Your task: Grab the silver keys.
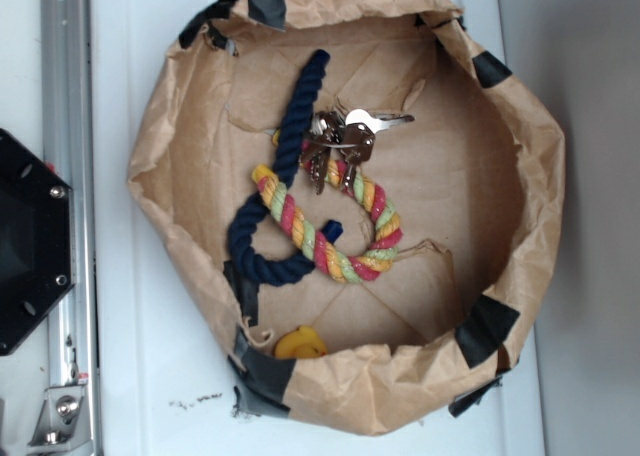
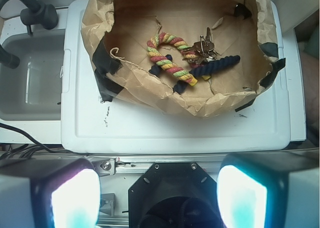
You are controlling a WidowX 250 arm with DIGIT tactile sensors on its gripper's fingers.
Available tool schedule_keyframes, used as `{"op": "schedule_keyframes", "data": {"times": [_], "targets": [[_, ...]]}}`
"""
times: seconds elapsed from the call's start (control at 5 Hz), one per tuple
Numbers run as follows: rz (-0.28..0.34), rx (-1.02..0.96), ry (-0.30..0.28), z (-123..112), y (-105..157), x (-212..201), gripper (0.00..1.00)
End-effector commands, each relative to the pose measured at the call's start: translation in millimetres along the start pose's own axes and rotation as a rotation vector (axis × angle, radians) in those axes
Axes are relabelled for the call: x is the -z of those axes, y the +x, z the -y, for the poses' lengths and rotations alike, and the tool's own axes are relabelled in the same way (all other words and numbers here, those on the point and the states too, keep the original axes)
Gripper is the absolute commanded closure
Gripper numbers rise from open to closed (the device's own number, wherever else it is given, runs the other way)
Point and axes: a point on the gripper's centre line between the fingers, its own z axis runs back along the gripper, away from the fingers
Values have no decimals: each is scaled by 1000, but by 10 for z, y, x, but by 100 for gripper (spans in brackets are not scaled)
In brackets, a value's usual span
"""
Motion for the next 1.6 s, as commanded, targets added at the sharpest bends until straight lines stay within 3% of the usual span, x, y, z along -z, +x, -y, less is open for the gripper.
{"op": "schedule_keyframes", "data": {"times": [0.0,0.2,0.8,1.4], "targets": [[0,0,0,0,0,0,0],[-19,12,50,-119,428,265,0],[12,340,111,-299,1051,976,0],[25,368,96,-394,1159,1107,0]]}}
